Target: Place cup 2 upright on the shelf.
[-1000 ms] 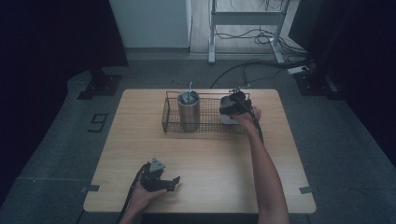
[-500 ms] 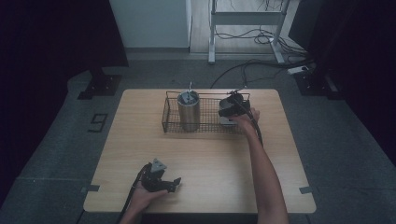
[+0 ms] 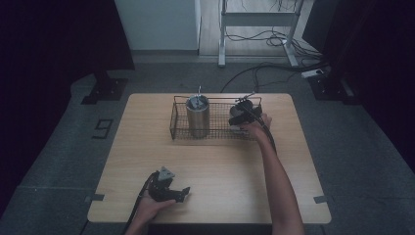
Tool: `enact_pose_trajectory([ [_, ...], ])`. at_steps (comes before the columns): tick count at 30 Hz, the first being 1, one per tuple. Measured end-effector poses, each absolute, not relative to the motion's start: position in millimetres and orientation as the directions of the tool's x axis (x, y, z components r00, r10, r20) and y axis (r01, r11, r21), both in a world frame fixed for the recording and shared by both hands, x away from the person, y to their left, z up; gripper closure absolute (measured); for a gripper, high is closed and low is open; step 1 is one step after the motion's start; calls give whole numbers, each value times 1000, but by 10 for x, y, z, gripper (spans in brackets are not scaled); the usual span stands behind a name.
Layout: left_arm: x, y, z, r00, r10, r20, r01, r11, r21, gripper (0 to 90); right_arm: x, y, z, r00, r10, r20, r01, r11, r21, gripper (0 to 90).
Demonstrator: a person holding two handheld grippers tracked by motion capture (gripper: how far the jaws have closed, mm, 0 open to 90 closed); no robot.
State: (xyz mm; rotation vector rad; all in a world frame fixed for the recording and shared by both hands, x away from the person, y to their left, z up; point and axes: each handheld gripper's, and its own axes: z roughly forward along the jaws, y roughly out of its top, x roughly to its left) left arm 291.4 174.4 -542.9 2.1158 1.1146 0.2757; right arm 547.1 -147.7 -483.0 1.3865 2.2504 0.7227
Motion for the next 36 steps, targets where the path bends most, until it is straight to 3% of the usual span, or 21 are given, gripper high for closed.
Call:
enact_pose_trajectory([
  [12, 2920, 1755, -5435, 600, 788, -134, 635, -368, 680, 101, 5465, -1501, -4844, -416, 908, -48, 712, 358, 604, 61],
  [22, 2919, 1758, -5432, 596, 791, -136, 635, -362, 682, 101, 5381, -1591, -4769, -408, 913, -3, 631, 285, 721, 20],
  [36, 2913, 1747, -5431, 599, 789, -135, 635, -365, 681, 101, 5218, -1707, -4516, -408, 913, 22, 575, 239, 782, 26],
])
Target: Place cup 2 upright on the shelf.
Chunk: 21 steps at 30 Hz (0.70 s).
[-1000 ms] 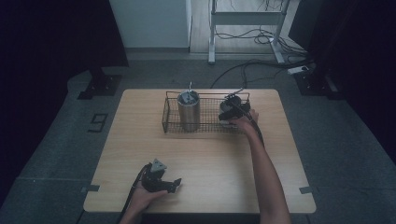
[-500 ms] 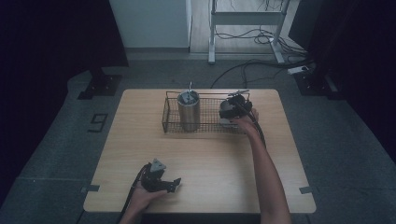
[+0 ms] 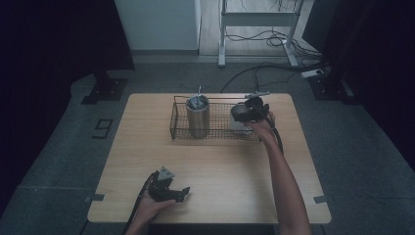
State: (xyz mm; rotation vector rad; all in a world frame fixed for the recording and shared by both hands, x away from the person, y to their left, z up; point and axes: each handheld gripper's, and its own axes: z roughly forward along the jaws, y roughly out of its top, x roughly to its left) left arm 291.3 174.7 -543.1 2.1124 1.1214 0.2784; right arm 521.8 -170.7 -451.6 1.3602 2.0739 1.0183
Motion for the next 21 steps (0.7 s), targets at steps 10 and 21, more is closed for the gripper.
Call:
enact_pose_trajectory([
  [10, 2918, 1773, -5419, 594, 793, -136, 636, -359, 684, 101, 4991, -1852, -4450, -415, 909, 44, 544, 209, 813, 46],
  [21, 2931, 1798, -5427, 582, 801, -137, 641, -349, 683, 101, 4661, -1977, -4467, -435, 900, 29, 518, 224, 825, 66],
])
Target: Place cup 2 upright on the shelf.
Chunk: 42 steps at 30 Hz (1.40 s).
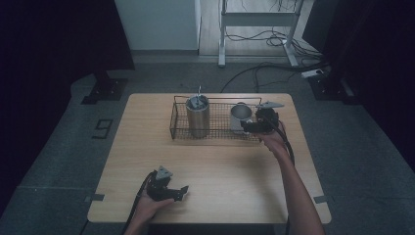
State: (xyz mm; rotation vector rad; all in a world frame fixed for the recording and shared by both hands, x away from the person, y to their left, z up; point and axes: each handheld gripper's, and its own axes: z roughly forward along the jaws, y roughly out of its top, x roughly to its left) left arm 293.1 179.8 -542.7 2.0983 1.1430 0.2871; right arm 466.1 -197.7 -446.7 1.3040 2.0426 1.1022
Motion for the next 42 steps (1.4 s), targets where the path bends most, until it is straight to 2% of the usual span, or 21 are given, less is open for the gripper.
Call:
enact_pose_trajectory([
  [20, 2930, 1799, -5436, 581, 803, -134, 643, -352, 680, 101, 3982, -2185, -4711, -476, 876, 76, 480, 186, 857, 127],
  [33, 2925, 1794, -5442, 581, 804, -126, 640, -355, 682, 101, 3469, -2357, -5057, -464, 881, 97, 509, 175, 843, 137],
  [42, 2922, 1794, -5446, 580, 805, -122, 637, -355, 685, 101, 3314, -2395, -5249, -464, 879, 110, 527, 174, 831, 139],
])
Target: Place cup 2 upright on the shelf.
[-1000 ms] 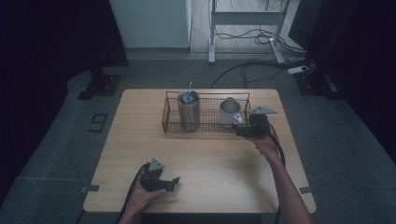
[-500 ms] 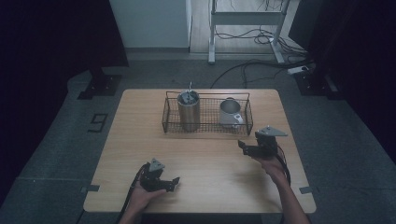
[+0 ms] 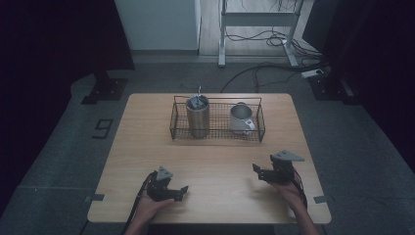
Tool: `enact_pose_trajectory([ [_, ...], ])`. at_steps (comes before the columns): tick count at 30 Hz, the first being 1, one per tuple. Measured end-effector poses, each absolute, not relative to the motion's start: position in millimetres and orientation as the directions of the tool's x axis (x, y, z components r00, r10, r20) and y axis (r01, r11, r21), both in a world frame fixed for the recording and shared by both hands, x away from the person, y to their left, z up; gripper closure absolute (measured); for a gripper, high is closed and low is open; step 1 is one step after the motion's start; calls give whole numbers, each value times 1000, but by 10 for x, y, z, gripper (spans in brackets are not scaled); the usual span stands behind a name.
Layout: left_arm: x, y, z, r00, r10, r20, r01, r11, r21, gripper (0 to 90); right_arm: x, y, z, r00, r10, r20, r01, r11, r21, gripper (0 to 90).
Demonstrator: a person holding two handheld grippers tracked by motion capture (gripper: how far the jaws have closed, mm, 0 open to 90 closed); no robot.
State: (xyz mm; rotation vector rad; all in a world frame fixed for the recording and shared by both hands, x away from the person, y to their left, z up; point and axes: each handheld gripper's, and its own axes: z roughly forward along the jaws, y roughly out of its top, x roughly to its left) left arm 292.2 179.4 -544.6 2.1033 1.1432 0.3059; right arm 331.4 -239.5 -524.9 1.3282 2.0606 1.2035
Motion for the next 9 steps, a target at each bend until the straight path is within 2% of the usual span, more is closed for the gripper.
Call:
enact_pose_trajectory([
  [9, 2922, 1794, -5449, 582, 805, -120, 633, -356, 687, 101, 3275, -2370, -5260, -460, 881, 112, 526, 170, 833, 139],
])
